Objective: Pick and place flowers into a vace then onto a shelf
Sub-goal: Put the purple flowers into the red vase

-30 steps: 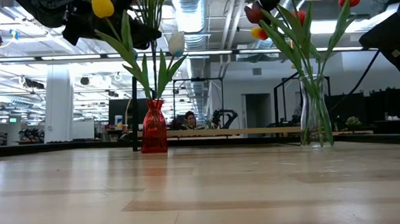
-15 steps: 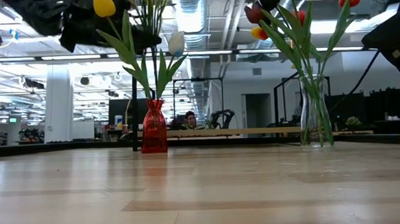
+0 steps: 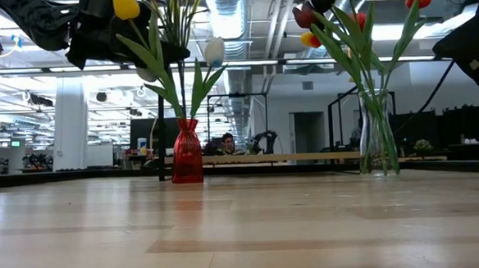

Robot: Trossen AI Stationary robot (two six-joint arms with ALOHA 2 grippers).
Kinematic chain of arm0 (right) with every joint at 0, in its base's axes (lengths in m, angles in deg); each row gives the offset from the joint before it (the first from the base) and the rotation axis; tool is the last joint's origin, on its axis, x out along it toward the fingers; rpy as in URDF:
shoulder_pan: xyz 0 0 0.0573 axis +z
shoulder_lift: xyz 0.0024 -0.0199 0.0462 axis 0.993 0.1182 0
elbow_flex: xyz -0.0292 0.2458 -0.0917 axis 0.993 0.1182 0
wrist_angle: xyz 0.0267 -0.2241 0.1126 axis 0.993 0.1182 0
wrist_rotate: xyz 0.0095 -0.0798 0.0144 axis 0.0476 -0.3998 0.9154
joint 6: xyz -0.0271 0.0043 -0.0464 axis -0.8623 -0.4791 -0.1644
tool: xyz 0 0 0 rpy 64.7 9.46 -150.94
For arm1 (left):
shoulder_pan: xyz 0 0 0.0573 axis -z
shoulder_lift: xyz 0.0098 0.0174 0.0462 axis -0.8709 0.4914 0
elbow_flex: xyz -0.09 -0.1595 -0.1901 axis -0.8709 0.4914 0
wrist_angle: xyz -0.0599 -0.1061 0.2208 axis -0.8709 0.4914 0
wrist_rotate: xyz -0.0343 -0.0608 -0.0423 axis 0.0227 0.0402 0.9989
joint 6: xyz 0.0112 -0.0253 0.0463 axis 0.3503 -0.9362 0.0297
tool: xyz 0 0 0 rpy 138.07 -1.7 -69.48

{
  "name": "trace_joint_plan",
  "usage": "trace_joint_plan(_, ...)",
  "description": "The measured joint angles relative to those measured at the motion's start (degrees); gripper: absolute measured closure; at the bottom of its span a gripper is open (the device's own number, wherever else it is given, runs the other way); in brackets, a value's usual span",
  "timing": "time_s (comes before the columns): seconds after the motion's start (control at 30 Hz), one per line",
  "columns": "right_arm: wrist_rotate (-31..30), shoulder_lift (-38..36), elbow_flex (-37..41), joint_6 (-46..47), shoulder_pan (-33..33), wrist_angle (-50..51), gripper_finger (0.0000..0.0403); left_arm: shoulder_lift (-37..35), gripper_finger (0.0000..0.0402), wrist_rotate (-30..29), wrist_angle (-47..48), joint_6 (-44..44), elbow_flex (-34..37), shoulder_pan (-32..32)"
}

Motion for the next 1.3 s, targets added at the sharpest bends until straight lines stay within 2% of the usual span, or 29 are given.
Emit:
trace_joint_plan(0.2,0.0,0.0,0.0,0.0,0.0,0.0,0.0403,0.0,0.0374,0.1,0.0,-0.4,0.0,0.0)
trace_joint_plan(0.87,0.0,0.0,0.0,0.0,0.0,0.4,0.0403,0.0,0.0368,5.0,-0.1,-1.7,0.0,0.0)
trace_joint_plan(1.3,0.0,0.0,0.0,0.0,0.0,0.4,0.0403,0.0,0.028,6.3,2.9,-2.6,-2.1,0.8)
